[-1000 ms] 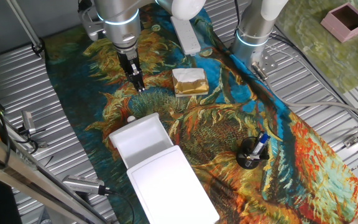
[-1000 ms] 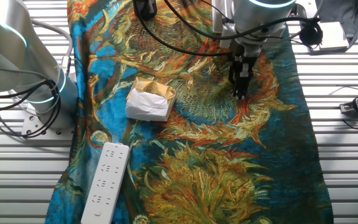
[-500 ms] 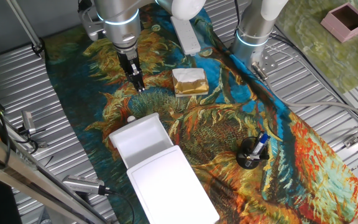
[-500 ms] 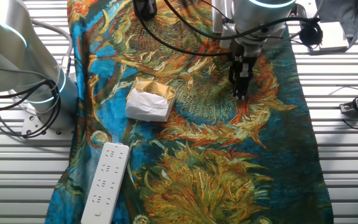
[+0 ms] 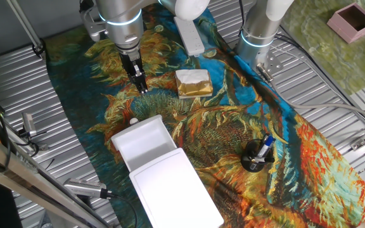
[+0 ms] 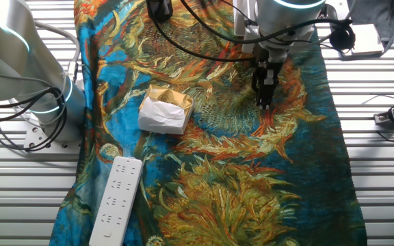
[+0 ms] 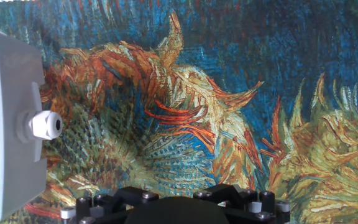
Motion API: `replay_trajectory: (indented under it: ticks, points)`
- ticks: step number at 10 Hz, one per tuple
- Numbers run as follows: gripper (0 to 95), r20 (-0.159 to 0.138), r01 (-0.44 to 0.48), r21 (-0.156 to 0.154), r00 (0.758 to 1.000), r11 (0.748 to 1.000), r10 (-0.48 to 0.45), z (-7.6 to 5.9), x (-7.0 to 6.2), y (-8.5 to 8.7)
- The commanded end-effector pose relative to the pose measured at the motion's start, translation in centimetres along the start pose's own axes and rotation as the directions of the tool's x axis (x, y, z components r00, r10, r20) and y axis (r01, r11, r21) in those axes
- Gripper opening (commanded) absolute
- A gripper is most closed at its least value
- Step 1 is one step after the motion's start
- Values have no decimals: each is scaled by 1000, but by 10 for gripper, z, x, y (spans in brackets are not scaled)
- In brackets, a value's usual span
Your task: Use the gripper to push and close the drawer
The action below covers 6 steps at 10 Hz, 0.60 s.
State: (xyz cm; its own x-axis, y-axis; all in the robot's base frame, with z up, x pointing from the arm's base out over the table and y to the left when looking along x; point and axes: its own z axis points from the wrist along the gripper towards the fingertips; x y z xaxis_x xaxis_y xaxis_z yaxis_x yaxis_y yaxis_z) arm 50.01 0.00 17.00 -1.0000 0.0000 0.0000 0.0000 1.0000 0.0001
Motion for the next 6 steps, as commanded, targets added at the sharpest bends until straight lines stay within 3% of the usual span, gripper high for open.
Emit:
replay_trajectory:
  ticks: [1, 6]
  points:
    - [0, 3, 10, -22, 1000, 1000, -10, 0, 0, 0]
    - [0, 0, 10, -14, 1000, 1000, -10, 0, 0, 0]
